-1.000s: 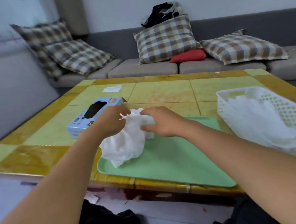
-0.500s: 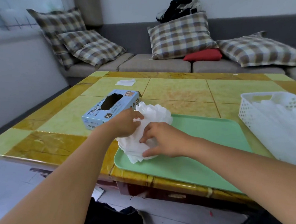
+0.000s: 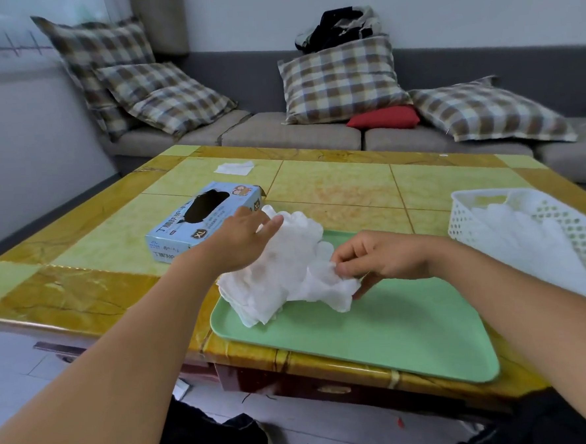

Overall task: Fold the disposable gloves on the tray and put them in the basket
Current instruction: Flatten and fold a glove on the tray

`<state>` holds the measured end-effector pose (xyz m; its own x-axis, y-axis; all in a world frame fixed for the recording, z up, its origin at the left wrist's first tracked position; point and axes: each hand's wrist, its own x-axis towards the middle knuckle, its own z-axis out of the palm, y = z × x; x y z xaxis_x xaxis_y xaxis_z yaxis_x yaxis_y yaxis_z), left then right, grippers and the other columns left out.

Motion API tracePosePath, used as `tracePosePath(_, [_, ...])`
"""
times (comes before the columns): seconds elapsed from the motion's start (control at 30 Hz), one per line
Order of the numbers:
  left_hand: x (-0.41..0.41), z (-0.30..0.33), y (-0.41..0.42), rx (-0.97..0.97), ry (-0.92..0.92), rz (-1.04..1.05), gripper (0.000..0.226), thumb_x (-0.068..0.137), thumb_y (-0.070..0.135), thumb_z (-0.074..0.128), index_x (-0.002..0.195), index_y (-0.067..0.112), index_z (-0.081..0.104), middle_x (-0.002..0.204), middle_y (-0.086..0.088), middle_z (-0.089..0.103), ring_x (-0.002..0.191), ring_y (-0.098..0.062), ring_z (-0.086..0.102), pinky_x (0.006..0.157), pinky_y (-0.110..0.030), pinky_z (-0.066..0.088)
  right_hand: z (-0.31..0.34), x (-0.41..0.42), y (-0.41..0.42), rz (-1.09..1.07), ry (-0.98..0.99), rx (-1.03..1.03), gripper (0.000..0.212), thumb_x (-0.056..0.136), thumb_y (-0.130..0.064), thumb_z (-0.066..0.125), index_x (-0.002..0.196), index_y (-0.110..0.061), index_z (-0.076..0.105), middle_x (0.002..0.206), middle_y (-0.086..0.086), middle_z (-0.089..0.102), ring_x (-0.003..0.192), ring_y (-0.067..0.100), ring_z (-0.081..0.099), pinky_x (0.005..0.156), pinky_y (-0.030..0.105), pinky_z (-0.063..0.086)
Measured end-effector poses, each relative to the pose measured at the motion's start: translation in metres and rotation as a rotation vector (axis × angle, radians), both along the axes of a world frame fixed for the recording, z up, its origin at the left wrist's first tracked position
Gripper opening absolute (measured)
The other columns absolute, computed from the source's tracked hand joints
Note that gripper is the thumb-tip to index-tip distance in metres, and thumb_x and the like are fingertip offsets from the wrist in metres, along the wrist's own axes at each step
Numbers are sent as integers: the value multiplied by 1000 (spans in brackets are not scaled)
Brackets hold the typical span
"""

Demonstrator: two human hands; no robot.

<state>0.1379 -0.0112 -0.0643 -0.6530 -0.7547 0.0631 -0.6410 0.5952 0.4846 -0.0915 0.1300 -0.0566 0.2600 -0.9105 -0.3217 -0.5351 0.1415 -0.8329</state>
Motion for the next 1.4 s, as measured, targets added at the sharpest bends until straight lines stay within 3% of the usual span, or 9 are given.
tracePosePath(0.07, [-10,14,12,68,169,-26,77,91,80,22,102,19,68,116,3,56,114,-21,52,94,-38,38,5,-10,5,-187,-334,30,27,98,-16,57,116,0,67,104,10,71,91,20,69,85,37,60])
tracePosePath(0.2, [-37,38,42,455,342,-268,43,88,68,56,114,37,67,121,20,64,115,2,57,98,-25,41,17,-20,13,-347,-664,-8,36,91,-24,52,117,-8,72,114,11,70,99,27,67,88,42,59])
tracePosePath(0.4, [-76,38,59,637,535,-339,29,91,20,72,114,3,69,110,-11,75,97,-23,71,90,-37,56,27,-35,24,-458,-857,2,66,94,-54,42,134,-6,62,144,21,56,117,33,61,91,44,54])
tracePosePath(0.5, [-94,41,63,644,725,-215,24,87,19,76,102,3,68,92,-7,75,82,-20,69,68,-29,56,26,-43,29,-452,-982,-55,96,72,-70,71,141,-4,57,141,20,57,126,34,58,102,43,53])
tracePosePath(0.6, [-107,45,72,570,767,-171,14,83,18,81,89,16,68,83,0,76,74,-16,72,62,-29,57,24,-47,35,-536,-930,-146,81,61,-40,94,129,-7,65,115,12,70,96,25,70,83,36,61])
tracePosePath(0.87, [-114,52,71,572,634,-141,63,73,47,87,106,2,59,77,-5,62,59,-17,48,46,-24,34,44,-59,53,-726,-821,-362,54,94,11,49,141,-16,53,134,19,64,106,34,60,79,39,51])
tracePosePath(1.0, [-114,58,80,826,452,-204,81,71,77,67,117,10,69,94,-5,70,72,-20,62,58,-29,44,44,-63,64,-639,-791,-339,65,94,13,42,146,-24,48,132,15,65,104,34,56,76,39,46])
tracePosePath(1.13, [-120,53,84,795,505,-266,41,98,46,55,119,15,70,113,-2,76,109,-23,71,97,-41,54,42,-66,68,-576,-724,-258,58,95,-4,58,147,-25,45,126,12,68,97,28,62,76,37,52])
tracePosePath(1.4, [-123,53,90,327,633,-166,23,91,29,73,94,7,75,85,-3,78,77,-20,75,69,-34,63,35,-60,62,-737,-758,-60,36,75,-24,76,107,-6,70,93,9,76,81,20,71,83,33,59])
